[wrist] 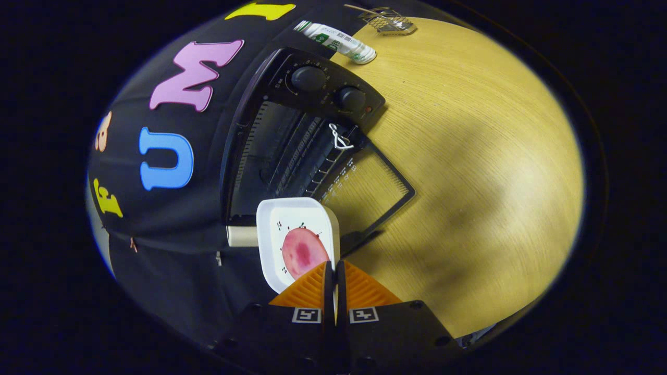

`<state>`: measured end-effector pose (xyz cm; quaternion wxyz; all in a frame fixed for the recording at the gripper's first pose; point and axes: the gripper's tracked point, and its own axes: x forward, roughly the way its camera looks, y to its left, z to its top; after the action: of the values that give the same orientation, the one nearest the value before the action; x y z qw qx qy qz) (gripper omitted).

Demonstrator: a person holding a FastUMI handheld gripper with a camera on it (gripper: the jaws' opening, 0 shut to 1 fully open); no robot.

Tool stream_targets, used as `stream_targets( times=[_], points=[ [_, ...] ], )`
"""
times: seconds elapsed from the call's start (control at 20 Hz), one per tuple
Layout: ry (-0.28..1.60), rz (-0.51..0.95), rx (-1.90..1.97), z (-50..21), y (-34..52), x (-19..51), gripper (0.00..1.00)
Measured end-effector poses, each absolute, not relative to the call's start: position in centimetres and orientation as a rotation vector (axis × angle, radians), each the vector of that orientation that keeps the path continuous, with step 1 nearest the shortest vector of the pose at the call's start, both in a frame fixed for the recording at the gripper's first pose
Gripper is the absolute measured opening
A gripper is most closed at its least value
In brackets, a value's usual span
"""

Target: Open the toaster oven, put the food inside, and close the toaster oven door.

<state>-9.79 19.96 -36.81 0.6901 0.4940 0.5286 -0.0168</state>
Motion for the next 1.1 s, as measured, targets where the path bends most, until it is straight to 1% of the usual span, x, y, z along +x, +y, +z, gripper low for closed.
stream_targets(
  times=[0.4,0.6,0.8,1.1],
  points=[
    [0.966,-0.404,1.324,-38.6,22.5,-2.9,0.05],
    [0.869,-0.544,1.391,-39.4,23.5,0.0,0.05],
    [0.812,-0.649,1.408,-40.6,24.2,1.7,0.05],
    [0.768,-0.713,1.430,-41.5,24.3,3.2,0.05]
  ],
)
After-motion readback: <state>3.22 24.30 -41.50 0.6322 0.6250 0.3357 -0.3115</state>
